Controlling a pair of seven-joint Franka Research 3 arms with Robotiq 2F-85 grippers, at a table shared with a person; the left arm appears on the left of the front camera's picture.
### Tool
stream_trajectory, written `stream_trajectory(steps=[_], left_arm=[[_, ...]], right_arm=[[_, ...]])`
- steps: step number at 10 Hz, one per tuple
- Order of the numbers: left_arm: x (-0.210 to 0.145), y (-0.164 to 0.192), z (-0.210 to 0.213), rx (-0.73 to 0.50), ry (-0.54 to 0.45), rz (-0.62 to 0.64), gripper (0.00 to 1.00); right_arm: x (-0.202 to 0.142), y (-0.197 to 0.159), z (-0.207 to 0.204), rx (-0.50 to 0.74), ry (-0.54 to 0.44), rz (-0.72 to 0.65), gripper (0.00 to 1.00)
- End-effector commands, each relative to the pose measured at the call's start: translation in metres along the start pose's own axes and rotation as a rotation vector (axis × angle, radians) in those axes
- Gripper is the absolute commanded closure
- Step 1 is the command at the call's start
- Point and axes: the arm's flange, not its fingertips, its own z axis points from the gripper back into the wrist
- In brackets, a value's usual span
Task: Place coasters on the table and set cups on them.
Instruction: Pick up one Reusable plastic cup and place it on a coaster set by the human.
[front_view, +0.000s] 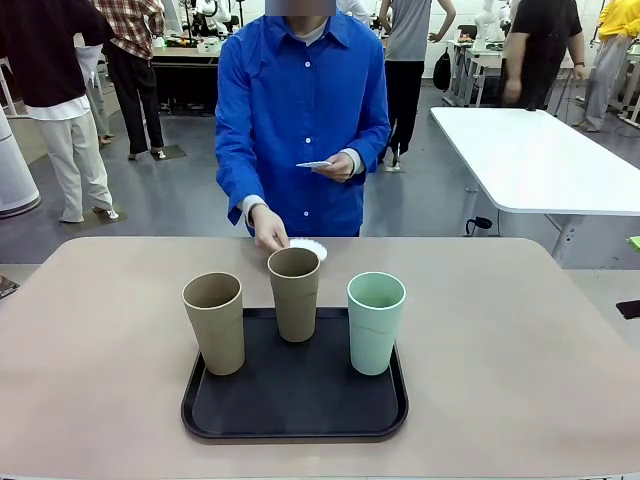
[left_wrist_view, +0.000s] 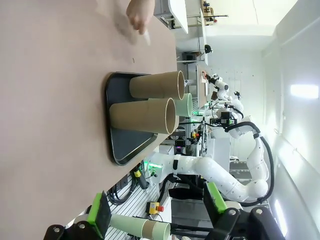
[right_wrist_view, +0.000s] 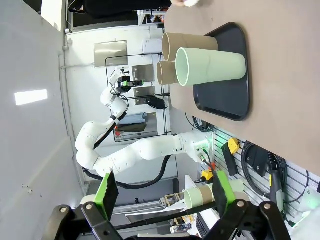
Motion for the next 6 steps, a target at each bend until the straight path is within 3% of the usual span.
stream_trajectory(steps=[1,6], left_arm=[[-0.0001,-0.0009,0.0008,-0.002,-0.003,-0.003,0.0],[-0.0001,-0.0009,0.0008,-0.002,-0.003,-0.003,0.0]], right_arm=[[0.0001,0.0012,0.0,0.003,-0.003,-0.008,0.0],[0.0001,0.0012,0.0,0.003,-0.003,-0.008,0.0]])
